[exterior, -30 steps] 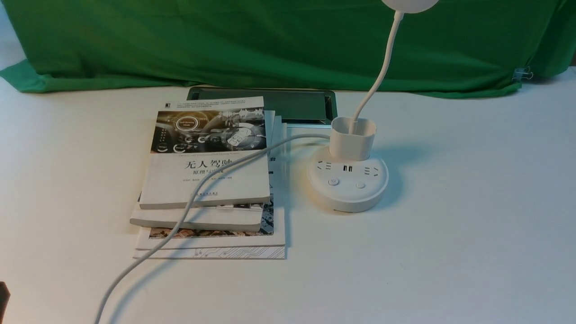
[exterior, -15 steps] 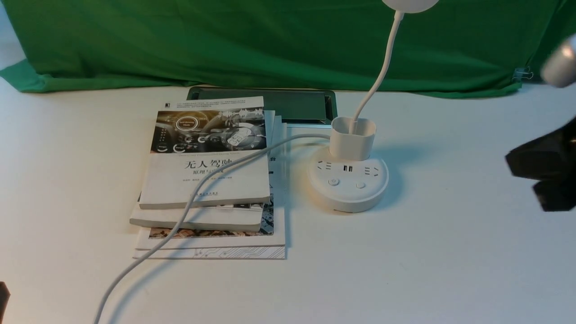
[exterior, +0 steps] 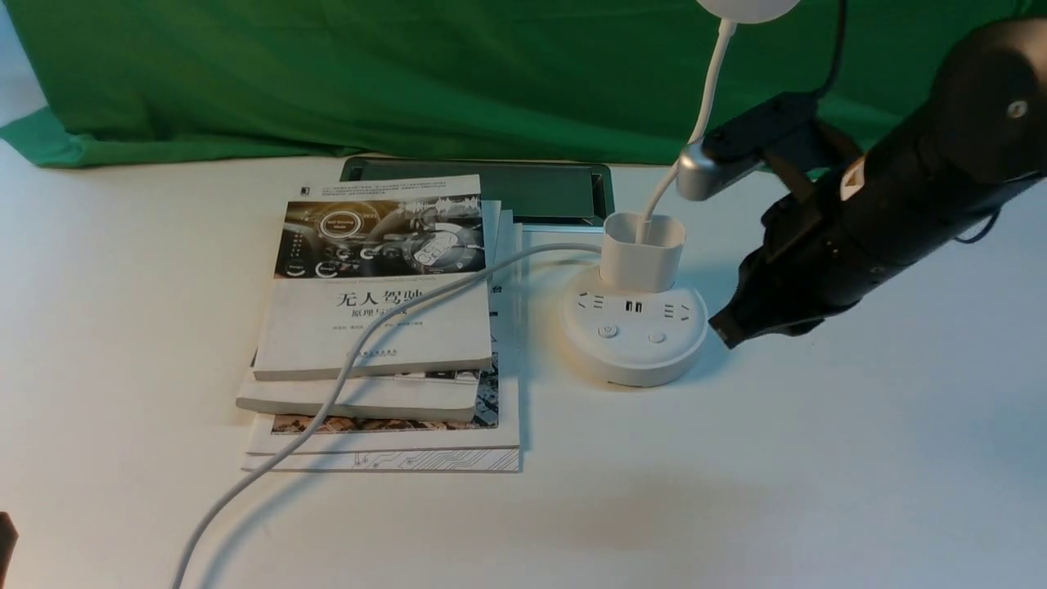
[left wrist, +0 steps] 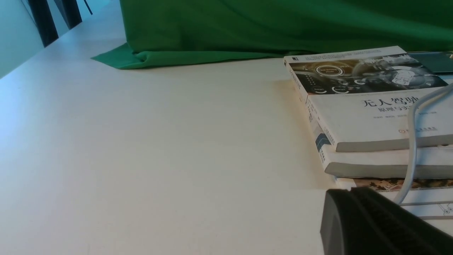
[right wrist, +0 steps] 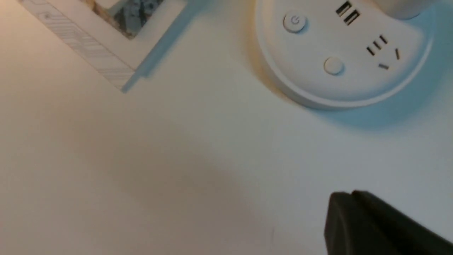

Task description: Turn on the desk lamp on the white desktop with your hand.

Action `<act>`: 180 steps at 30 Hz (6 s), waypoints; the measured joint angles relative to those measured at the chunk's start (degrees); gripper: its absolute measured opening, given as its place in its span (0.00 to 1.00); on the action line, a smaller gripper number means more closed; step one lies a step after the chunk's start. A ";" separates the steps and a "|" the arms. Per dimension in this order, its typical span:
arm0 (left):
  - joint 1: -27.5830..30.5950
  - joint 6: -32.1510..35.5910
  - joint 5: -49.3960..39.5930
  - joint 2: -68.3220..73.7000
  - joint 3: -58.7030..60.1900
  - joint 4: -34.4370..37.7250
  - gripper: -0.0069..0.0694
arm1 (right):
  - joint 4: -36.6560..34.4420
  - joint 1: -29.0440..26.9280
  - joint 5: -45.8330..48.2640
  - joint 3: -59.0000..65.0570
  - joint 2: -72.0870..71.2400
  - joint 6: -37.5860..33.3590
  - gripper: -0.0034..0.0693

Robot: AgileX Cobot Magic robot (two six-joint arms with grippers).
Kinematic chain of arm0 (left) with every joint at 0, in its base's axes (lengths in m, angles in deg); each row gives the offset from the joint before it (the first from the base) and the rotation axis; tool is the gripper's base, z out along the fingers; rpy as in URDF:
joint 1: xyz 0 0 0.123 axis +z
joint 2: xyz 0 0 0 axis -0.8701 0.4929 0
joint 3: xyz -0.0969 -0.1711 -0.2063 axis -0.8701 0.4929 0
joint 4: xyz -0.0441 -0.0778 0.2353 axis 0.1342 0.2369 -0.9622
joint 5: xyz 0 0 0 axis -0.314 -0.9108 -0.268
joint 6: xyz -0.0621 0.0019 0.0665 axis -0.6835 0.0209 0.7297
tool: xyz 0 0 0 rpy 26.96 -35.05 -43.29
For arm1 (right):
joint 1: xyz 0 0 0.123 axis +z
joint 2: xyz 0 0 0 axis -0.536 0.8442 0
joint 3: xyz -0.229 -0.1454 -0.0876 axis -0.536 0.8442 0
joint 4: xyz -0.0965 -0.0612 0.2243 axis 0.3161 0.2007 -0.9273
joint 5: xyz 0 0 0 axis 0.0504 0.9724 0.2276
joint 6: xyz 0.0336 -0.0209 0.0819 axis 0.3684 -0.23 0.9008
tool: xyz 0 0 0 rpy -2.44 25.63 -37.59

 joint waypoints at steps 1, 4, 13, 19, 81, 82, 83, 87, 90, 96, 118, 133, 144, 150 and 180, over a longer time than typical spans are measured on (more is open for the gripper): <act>0.00 0.00 0.00 0.00 0.00 0.00 0.12 | 0.06 0.00 -1.56 -0.33 2.10 0.02 0.09; 0.00 0.00 0.00 0.00 0.00 0.00 0.12 | 0.16 0.00 -4.99 -1.04 5.20 0.02 0.09; 0.00 0.00 0.00 0.00 0.00 0.00 0.12 | 0.43 0.58 -16.09 -1.74 12.70 0.02 0.09; 0.00 0.00 0.00 0.00 0.00 0.00 0.12 | 0.43 0.58 -20.04 -1.74 15.16 0.02 0.09; 0.00 0.00 0.00 0.00 0.00 0.00 0.12 | 4.35 0.45 -21.95 -2.28 18.59 1.43 0.10; 0.00 0.00 0.00 0.00 0.00 0.00 0.12 | 4.35 0.45 -21.95 -2.28 18.59 1.43 0.10; 0.00 0.00 0.00 0.00 0.00 0.00 0.12 | 4.35 0.45 -21.95 -2.28 18.59 1.43 0.10; 0.00 0.00 0.00 0.00 0.00 0.00 0.12 | 4.40 0.41 -21.91 -2.28 18.59 1.43 0.10; 0.00 0.00 0.00 0.00 0.00 0.00 0.12 | 4.66 0.41 -21.69 -2.28 18.55 1.43 0.10; 0.00 0.00 0.00 0.00 0.00 0.00 0.12 | 6.54 0.41 -21.10 -2.28 18.43 2.77 0.10; 0.00 0.00 0.00 0.00 0.00 0.00 0.12 | 6.80 0.58 -20.13 -3.19 19.72 3.01 0.10; 0.00 0.00 0.00 0.00 0.00 0.00 0.12 | 7.99 0.42 -17.79 4.58 -4.45 6.95 0.10; 0.00 0.00 0.00 0.00 0.00 0.00 0.12 | 7.99 0.42 -37.30 32.12 -44.47 10.72 0.11; 0.00 0.00 0.00 0.00 0.00 -0.05 0.12 | 7.99 0.42 -38.90 42.58 -61.39 13.59 0.13; 0.00 0.00 0.02 0.00 0.00 -0.05 0.12 | 11.25 -28.45 -50.54 75.64 -91.67 19.95 0.25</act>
